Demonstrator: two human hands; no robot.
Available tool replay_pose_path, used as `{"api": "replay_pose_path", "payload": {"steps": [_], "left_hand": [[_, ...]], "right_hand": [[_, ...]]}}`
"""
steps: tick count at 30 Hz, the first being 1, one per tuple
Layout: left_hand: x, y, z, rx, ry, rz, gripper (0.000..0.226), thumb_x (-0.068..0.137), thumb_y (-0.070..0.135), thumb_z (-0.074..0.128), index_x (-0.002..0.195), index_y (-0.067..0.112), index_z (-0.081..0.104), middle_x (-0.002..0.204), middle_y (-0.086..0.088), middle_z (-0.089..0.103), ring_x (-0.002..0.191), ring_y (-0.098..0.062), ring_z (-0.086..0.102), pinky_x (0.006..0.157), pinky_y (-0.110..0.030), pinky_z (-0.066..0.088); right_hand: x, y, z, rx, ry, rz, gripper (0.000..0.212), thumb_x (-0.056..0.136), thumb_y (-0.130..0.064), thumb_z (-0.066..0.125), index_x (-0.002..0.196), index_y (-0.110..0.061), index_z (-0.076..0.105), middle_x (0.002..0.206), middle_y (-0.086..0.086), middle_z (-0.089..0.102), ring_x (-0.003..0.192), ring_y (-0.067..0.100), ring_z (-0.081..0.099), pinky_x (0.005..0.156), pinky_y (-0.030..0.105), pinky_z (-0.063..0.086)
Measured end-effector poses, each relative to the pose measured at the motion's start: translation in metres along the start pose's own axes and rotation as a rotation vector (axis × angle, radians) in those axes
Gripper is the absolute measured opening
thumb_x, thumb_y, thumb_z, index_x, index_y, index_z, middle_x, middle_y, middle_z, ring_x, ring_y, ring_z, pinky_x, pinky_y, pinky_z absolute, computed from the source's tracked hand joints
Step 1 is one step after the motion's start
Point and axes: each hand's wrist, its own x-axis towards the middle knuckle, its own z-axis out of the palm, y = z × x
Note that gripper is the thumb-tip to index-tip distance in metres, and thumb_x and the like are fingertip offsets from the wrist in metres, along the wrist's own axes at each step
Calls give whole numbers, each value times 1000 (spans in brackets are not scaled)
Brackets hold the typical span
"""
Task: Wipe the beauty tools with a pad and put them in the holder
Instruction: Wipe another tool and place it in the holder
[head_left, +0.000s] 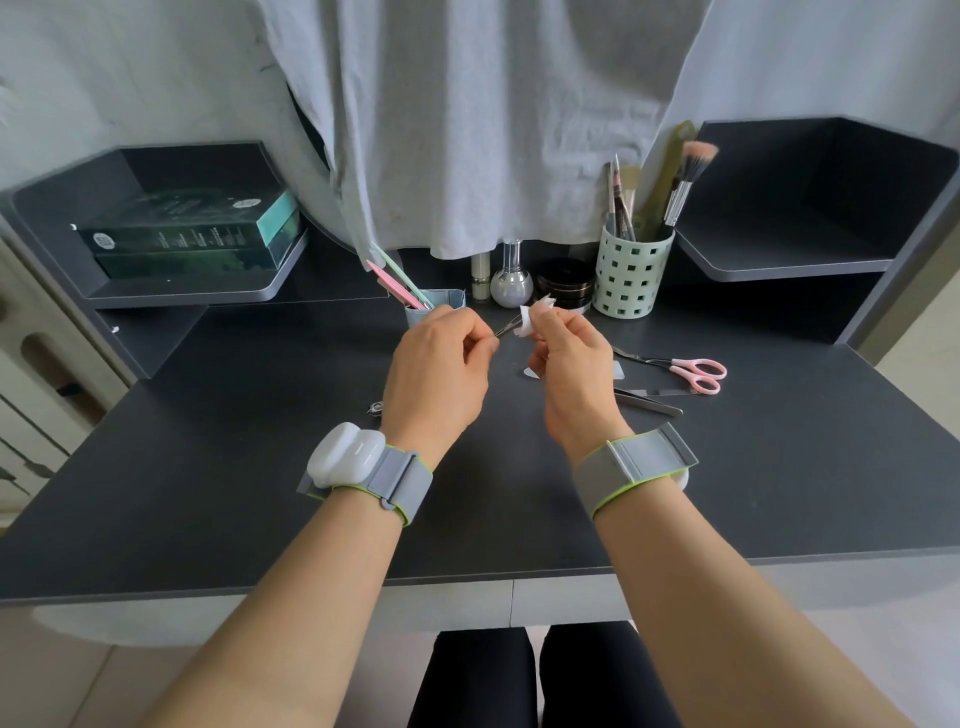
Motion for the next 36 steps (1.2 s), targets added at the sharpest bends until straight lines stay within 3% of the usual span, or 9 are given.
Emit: {"api": "replay_pose_path", "payload": {"steps": [5, 13, 17, 24, 31, 36], "left_hand": [[0, 1, -2, 6, -8, -1, 9, 93, 18, 66, 84, 16, 68, 84, 3, 59, 69, -11, 52, 63, -13, 37], [1, 1, -2, -18, 0, 7, 10, 93, 20, 66, 84, 17, 69, 83, 4, 60, 67, -10, 53, 65, -24, 46], [0, 2, -4, -32, -7, 0, 11, 93, 20, 66, 84, 17, 69, 82, 3, 60, 67, -10, 53, 62, -18, 42], [0, 1, -6, -53, 12, -10, 12, 92, 18, 67, 80, 16, 67, 80, 3, 60, 67, -12, 53, 65, -23, 43], [-1, 1, -8, -67, 40, -17, 15, 94, 19, 66, 79, 19, 63, 82, 4, 62, 69, -12, 54, 60, -11, 37], [-4, 5, -2, -90, 58, 11, 16, 94, 22, 65, 80, 15, 66, 78, 3, 61, 68, -14, 53, 65, -27, 42]], "right_hand": [[0, 3, 0, 13, -16, -38, 22, 99, -20, 61, 78, -17, 58, 65, -5, 46, 53, 4, 39, 57, 20, 39], [4, 0, 2, 39, -13, -40, 27, 103, -22, 54, 76, -19, 55, 55, -11, 42, 47, -1, 42, 62, 24, 38], [8, 0, 2, 67, -13, -31, 29, 104, -22, 53, 75, -19, 53, 56, -11, 42, 49, 2, 42, 65, 25, 41], [18, -5, -1, 195, 21, 20, 27, 103, -22, 55, 77, -15, 53, 67, -4, 42, 57, 7, 41, 59, 23, 43], [17, -2, -6, 299, 45, 135, 22, 103, -19, 55, 83, -11, 58, 67, -2, 48, 57, 7, 42, 55, 21, 41], [7, 8, -1, 293, -147, 163, 20, 104, -18, 50, 96, -10, 67, 73, -2, 51, 63, 7, 44, 60, 22, 41]]}}
